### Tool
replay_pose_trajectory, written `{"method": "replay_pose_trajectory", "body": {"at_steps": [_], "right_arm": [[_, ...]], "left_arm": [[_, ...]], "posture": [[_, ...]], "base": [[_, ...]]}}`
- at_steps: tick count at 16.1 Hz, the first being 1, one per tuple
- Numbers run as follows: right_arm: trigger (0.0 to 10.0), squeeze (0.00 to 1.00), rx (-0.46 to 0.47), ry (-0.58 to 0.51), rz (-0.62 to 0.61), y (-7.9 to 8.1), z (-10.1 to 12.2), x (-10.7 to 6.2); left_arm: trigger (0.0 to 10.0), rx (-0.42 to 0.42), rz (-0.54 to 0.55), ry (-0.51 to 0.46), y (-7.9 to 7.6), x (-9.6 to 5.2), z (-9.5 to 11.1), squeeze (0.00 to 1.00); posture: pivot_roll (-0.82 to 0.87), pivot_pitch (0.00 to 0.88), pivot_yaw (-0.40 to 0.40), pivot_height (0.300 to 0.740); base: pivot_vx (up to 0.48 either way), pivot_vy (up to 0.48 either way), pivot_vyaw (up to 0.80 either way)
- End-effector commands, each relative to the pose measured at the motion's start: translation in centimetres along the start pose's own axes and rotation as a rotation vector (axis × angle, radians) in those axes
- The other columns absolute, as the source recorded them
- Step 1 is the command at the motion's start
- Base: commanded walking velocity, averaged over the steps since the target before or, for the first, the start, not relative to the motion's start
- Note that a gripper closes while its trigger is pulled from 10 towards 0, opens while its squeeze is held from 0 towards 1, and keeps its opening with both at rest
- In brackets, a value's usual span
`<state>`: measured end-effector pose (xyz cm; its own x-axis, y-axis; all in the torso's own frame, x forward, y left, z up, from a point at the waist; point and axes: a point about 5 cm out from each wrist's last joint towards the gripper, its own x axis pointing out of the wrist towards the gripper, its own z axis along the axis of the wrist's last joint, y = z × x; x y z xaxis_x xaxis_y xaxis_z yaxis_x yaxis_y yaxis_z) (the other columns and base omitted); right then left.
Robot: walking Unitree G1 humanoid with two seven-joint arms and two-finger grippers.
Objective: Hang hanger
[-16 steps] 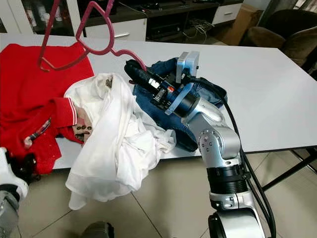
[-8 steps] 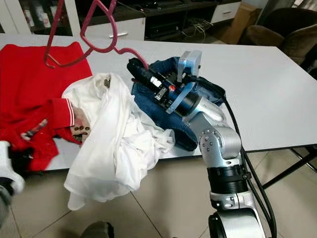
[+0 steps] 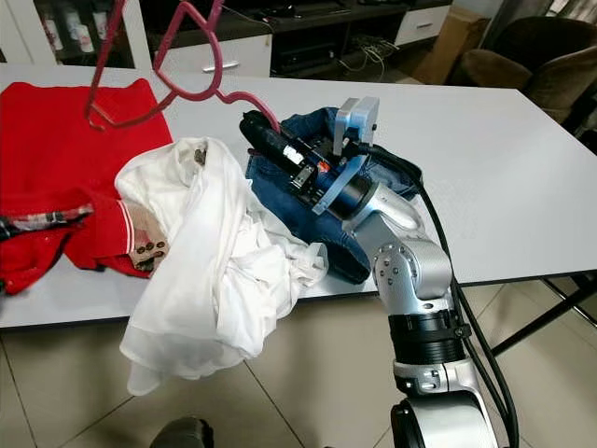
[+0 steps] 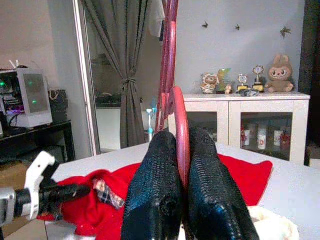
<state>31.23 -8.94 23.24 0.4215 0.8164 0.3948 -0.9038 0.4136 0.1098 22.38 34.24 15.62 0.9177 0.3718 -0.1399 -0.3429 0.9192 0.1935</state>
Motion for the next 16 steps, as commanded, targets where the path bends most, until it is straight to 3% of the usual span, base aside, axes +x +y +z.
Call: {"method": "replay_pose_trajectory", "body": {"at_steps": [1,3,6,9,12,14,16], "right_arm": [[10.0,0.0,-0.05,0.006,0.02,0.0,0.6,-0.1],[10.0,0.0,-0.076,0.053,0.167,1.0,1.2,-0.8],[10.0,0.0,-0.061,0.086,0.26,2.1,1.1,-1.1],[10.0,0.0,-0.079,0.143,0.333,3.4,0.1,-1.3],[10.0,0.0,-0.208,0.073,0.117,1.8,0.1,0.5],[10.0,0.0,-0.281,0.127,0.162,2.7,-1.2,0.9],[10.0,0.0,-0.35,0.144,0.162,2.6,-1.2,0.9]], "left_arm": [[0.0,0.018,-0.026,-0.05,0.0,0.4,1.3,0.0],[0.0,0.067,-0.079,-0.172,0.5,2.8,5.1,0.0],[0.0,0.094,-0.113,-0.249,0.8,4.5,8.3,0.0],[0.0,0.124,-0.169,-0.3,0.7,5.2,10.5,0.0],[0.0,0.158,-0.199,-0.355,1.1,5.7,12.8,0.0],[0.0,0.176,-0.217,-0.373,1.3,5.8,13.5,0.0],[0.0,0.188,-0.221,-0.375,1.5,5.7,13.7,0.0]], "posture": [[0.19,0.036,-0.071,0.74],[0.19,0.032,-0.075,0.74],[0.17,0.024,-0.078,0.74],[0.16,0.018,-0.076,0.74],[0.16,0.012,-0.074,0.74],[0.17,0.005,-0.075,0.74],[0.18,0.006,-0.076,0.74]], "base": [[0.0,0.0,0.0],[0.0,0.0,0.0],[0.0,0.0,0.0],[0.0,0.0,0.0],[0.0,0.0,0.0],[0.0,0.0,0.0],[0.0,0.0,0.0]]}}
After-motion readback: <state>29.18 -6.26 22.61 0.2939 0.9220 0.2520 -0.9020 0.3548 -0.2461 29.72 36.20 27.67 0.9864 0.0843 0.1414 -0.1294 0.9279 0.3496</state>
